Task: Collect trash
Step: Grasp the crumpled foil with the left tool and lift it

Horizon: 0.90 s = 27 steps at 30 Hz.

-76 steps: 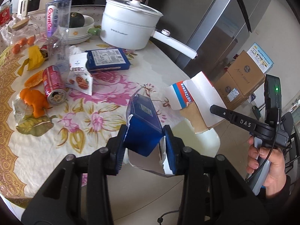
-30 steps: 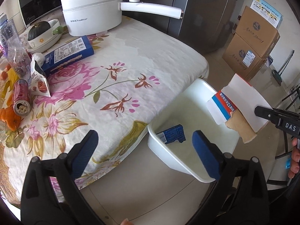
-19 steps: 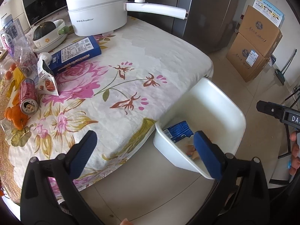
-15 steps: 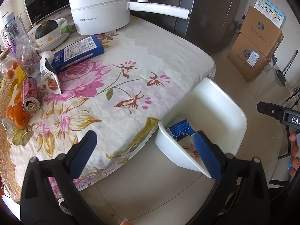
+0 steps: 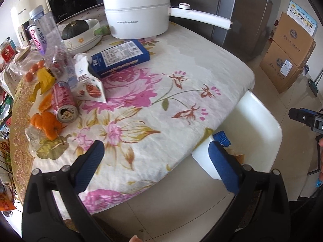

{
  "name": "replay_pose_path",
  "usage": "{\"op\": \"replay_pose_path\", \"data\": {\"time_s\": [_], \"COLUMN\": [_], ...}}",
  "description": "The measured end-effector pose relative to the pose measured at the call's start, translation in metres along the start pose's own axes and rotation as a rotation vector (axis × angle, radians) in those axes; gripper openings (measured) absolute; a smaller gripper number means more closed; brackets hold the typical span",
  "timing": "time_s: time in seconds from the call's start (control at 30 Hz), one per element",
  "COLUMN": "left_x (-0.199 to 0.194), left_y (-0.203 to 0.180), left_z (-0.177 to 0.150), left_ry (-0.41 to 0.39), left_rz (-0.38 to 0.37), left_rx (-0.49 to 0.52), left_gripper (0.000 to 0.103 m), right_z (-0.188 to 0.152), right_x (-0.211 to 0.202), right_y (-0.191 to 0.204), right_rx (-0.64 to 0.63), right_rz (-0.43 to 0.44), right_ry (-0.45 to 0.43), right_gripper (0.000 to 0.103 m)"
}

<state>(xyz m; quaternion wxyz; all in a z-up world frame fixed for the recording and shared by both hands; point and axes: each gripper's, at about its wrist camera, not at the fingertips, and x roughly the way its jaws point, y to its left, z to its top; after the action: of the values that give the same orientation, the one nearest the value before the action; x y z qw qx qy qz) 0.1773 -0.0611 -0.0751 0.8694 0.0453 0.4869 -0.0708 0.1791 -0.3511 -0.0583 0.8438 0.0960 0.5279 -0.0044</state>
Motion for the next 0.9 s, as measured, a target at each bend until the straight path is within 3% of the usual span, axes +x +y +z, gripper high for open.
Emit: {"op": "replay_pose_path", "data": {"time_s": [0.37,0.53,0.7,0.9], "left_x": [-0.002,0.007,0.02,0.045], "left_y": [0.127,0.181,0.225,0.249], "left_z": [0.001,-0.006,-0.013,-0.008], "left_ry": [0.026,0.017,0.049,0.061], "left_rz": [0.128,0.185,0.147,0.076], "left_rx": [-0.116,-0.11,-0.112,-0.117], "left_gripper": [0.102,0.102,0.094,0.087], "right_z": [0.025,0.03,0.031,0.032], "right_x": [0.013,0.025,0.037,0.051], "right_y": [0.049,0.076,0.093,0.103], "right_rx": [-0.052,-0.096,-0.133,-0.142], "right_rz": [0.045,0.055,0.05,0.032], "right_ry": [0.0,0.019,0.04,0.061], "right_gripper": [0.083,0.083,0.083,0.083]}}
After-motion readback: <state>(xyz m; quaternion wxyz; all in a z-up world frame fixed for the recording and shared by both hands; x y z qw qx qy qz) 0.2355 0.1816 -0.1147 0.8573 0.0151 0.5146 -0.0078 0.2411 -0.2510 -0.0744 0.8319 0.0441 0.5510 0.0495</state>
